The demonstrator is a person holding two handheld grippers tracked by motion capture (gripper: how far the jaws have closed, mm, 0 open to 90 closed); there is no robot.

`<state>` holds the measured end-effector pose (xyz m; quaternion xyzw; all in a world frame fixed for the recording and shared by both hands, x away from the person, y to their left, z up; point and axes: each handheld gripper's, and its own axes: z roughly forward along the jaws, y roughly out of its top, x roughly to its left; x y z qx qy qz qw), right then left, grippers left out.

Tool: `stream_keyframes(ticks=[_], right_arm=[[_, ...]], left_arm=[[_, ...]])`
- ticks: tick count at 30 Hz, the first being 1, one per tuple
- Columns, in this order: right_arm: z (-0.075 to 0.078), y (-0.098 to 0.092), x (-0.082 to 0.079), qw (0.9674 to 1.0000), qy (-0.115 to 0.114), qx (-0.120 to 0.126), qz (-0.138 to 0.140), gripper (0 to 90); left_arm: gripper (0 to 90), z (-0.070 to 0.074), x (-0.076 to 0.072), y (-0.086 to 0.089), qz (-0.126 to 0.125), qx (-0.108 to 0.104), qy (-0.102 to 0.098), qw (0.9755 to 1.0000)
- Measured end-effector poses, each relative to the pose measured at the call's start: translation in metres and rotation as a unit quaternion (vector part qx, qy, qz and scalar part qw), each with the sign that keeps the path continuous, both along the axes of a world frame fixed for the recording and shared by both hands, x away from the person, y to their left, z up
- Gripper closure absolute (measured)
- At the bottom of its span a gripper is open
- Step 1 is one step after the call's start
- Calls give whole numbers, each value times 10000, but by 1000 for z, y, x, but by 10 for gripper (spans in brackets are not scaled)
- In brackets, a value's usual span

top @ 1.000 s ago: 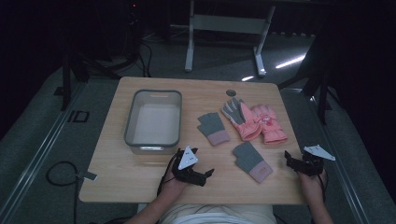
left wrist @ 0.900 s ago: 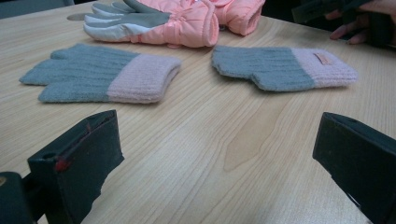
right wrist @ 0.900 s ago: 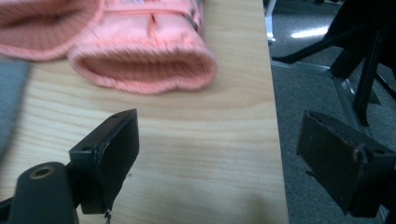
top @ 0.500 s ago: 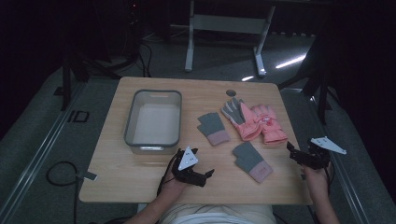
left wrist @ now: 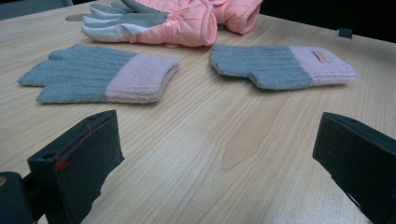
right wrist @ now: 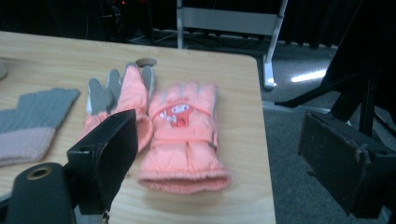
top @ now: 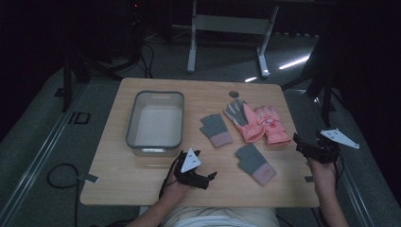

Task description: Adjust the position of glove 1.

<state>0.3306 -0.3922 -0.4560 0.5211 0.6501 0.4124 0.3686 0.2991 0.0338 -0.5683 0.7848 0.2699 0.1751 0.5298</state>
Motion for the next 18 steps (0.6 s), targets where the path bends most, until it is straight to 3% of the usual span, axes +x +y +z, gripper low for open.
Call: stream_keyframes(ticks=[6,13,18], right_arm=[[19,9,3,9997,-156,-188,-1,128],[41,17,7,9993,-337,-159,17,144],[47,26,14,9999,-64,-9,150,137]], left_arm=[[7,0,0,0,5,-16,2,10000],[7,0,0,0,-10,16,-12,10000],[7,0,0,0,-14,24,-26,10000]])
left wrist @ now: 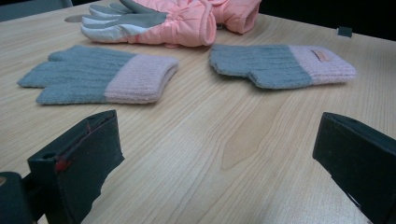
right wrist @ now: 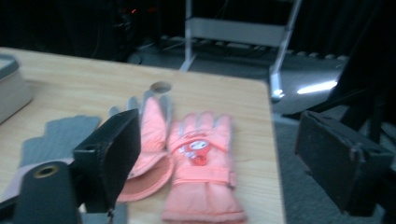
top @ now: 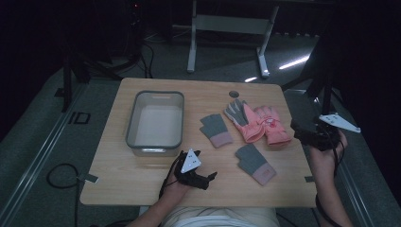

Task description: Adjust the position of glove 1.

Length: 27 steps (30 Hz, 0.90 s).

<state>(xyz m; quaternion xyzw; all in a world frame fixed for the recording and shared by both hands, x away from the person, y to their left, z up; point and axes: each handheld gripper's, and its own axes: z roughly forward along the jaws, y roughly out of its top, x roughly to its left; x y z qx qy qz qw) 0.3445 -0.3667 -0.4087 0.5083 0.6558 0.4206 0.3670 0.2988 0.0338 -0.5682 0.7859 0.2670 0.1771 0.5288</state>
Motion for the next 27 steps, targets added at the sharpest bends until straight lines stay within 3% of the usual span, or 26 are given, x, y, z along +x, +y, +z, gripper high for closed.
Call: stream_keyframes(ticks=[3,11,17,27], right_arm=[[-1,5,5,9995,192,134,216,134],[-1,18,10,9983,141,293,484,111],[-2,31,13,9962,168,187,838,114],[-7,54,21,9926,193,-4,1199,209]], left_arm=[[7,0,0,0,2,-6,5,10000],[7,0,0,0,-4,-5,12,10000],[7,0,1,0,10,-17,36,10000],[7,0,0,0,11,-12,25,10000]])
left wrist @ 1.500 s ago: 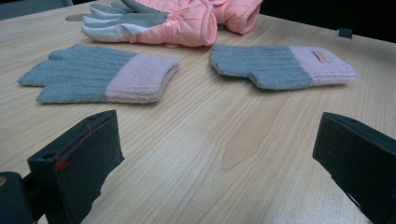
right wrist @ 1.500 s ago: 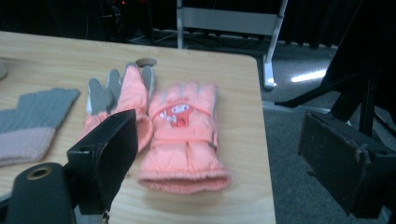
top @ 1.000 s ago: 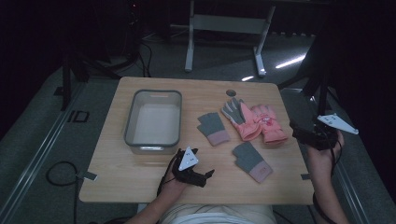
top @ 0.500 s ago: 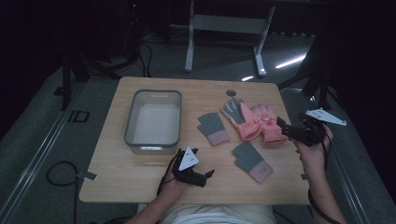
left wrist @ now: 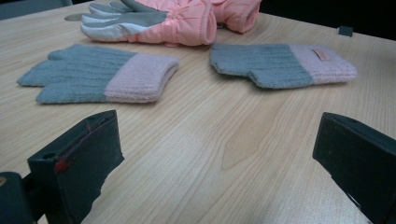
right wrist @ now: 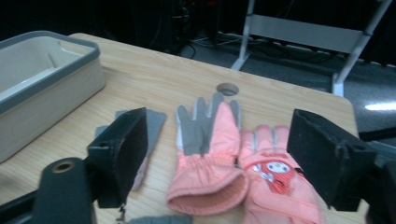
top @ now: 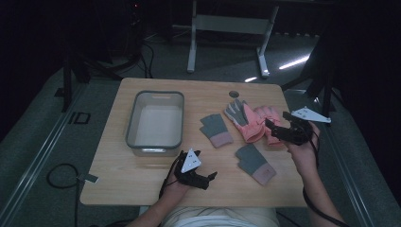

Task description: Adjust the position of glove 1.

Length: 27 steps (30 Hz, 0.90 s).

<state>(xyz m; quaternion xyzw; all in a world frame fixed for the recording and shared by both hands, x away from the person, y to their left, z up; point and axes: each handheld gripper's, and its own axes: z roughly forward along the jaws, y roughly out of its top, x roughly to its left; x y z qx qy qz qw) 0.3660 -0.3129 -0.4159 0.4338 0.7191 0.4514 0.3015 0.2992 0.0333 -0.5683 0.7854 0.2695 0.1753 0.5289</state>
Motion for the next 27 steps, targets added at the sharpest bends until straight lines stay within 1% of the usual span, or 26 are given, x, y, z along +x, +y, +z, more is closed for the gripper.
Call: stream_keyframes(ticks=[1,5,9,11,12,13,15,18,21,22,25,27], right_arm=[[-3,6,3,10000,5,-8,73,218],[-7,16,9,9998,-20,-23,213,225],[-11,26,14,9994,1,-22,345,239],[-13,32,16,9988,82,-75,477,239],[-14,36,17,9987,116,-159,473,240],[-16,39,18,9984,187,-190,492,249],[-18,44,21,9981,281,-193,509,279],[-22,50,25,9976,314,-240,569,311],[-28,56,29,9965,361,-230,721,348],[-30,58,30,9962,389,-244,742,389],[-36,63,35,9950,411,-229,883,430],[-41,68,38,9934,535,-207,990,471]], left_arm=[[7,0,0,0,-9,8,-5,10000],[7,0,-1,-1,-8,35,-30,10000],[7,0,0,-1,5,33,-18,10000],[7,0,0,-1,-3,27,-20,10000],[7,0,0,-1,-3,30,-19,10000],[7,0,0,-1,-5,32,-17,10000],[7,0,0,-1,-4,25,-8,10000],[7,0,0,-1,-8,29,-7,10000],[7,0,1,-1,3,32,11,10000],[7,0,1,0,10,17,21,10000],[7,0,1,0,18,-27,54,10000],[7,0,1,1,19,-29,55,10000]])
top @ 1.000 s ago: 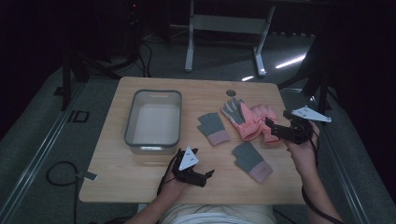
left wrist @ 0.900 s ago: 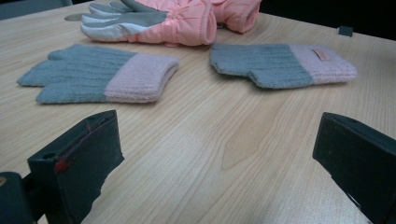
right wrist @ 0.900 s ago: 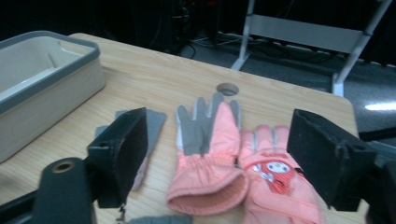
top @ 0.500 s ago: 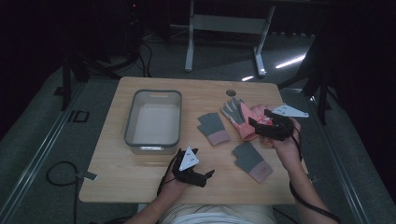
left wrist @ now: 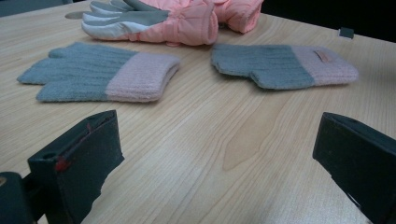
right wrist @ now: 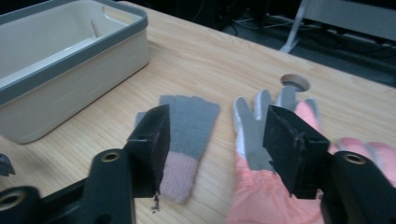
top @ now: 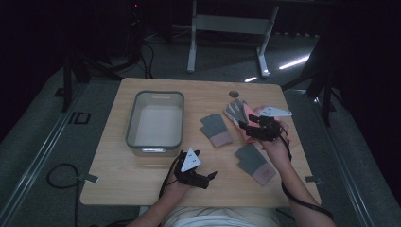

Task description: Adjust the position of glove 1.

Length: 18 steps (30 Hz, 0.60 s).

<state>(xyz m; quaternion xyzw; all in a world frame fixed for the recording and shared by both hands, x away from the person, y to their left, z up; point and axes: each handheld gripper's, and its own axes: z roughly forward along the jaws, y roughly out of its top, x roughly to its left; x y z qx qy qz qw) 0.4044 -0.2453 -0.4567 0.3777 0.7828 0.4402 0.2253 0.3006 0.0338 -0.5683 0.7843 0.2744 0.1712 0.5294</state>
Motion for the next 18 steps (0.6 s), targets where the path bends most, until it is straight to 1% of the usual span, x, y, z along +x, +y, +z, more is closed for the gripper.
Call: stream_keyframes(ticks=[1,4,7,9,10,12,18], right_arm=[[-2,3,2,9999,82,-59,51,523],[-10,11,7,9994,267,-97,215,534],[-17,19,12,9985,357,-135,399,535],[-19,21,14,9982,395,-143,438,535],[-24,26,18,9978,454,-132,476,553],[-28,31,23,9973,515,-108,504,580],[-41,45,38,9965,592,-264,527,604]], left_arm=[[7,0,0,0,-7,16,-15,10000],[7,0,-1,-1,-14,44,-44,10000],[7,0,-1,-1,-15,33,-35,10000],[7,0,-1,-1,-15,33,-35,10000],[7,0,-1,-1,-13,24,-27,10000],[7,0,-1,-1,-18,22,-33,10000],[7,0,-1,-1,-28,34,-46,10000]])
